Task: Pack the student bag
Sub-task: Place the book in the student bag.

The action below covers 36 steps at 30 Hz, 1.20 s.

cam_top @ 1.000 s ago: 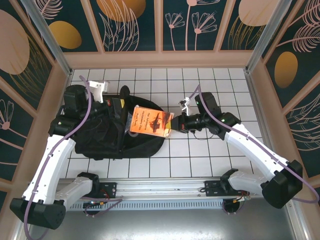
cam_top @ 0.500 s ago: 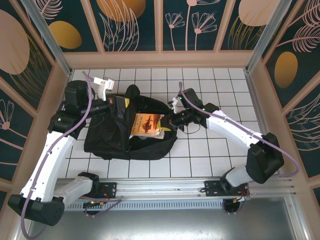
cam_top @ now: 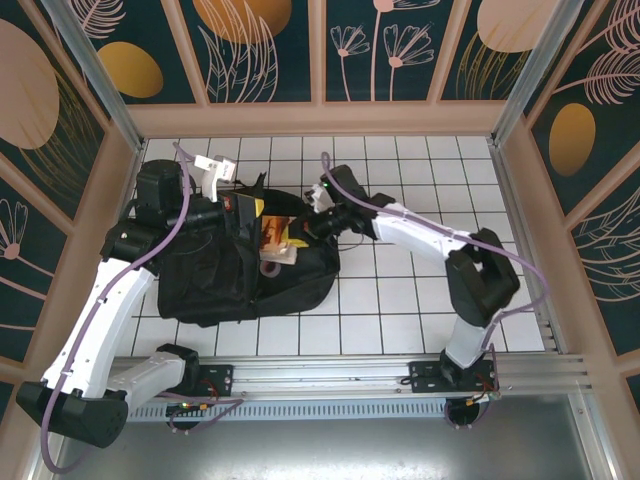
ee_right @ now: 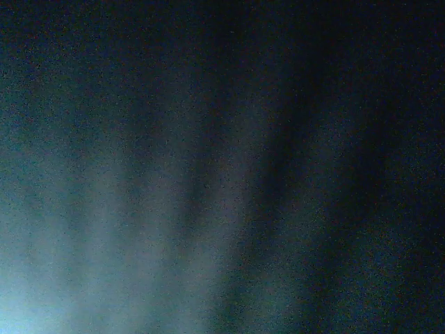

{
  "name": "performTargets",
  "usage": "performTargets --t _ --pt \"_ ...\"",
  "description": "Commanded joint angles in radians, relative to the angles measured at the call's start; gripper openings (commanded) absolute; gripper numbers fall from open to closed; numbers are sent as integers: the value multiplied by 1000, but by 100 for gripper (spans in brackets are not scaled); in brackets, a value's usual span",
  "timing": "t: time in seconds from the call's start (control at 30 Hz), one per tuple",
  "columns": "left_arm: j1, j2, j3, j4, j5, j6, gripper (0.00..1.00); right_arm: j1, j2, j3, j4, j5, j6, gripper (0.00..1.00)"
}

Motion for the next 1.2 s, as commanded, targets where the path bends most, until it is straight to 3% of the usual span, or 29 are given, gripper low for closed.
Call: performTargets --t 0.0,0.3,0.47,0.57,0.77,0.97,1.17 --pt "-14 -18 41 142 77 23 0 38 81 106 77 -3 39 0" --pt "-19 -14 -1 165 63 21 0 117 255 306 20 -14 0 0" --pt "-19 -6 -5 164 37 22 0 145 283 354 -53 58 -65 1" --pt "-20 -8 10 138 -18 29 0 137 246 324 -65 113 -93 21" --pt "-19 -9 16 123 -121 21 0 101 93 202 -66 219 -145 41" --pt "-20 22 16 155 -111 1 0 61 -46 90 -86 274 -206 62" --pt "-20 51 18 167 -100 -14 0 25 -172 68 -204 399 -297 67"
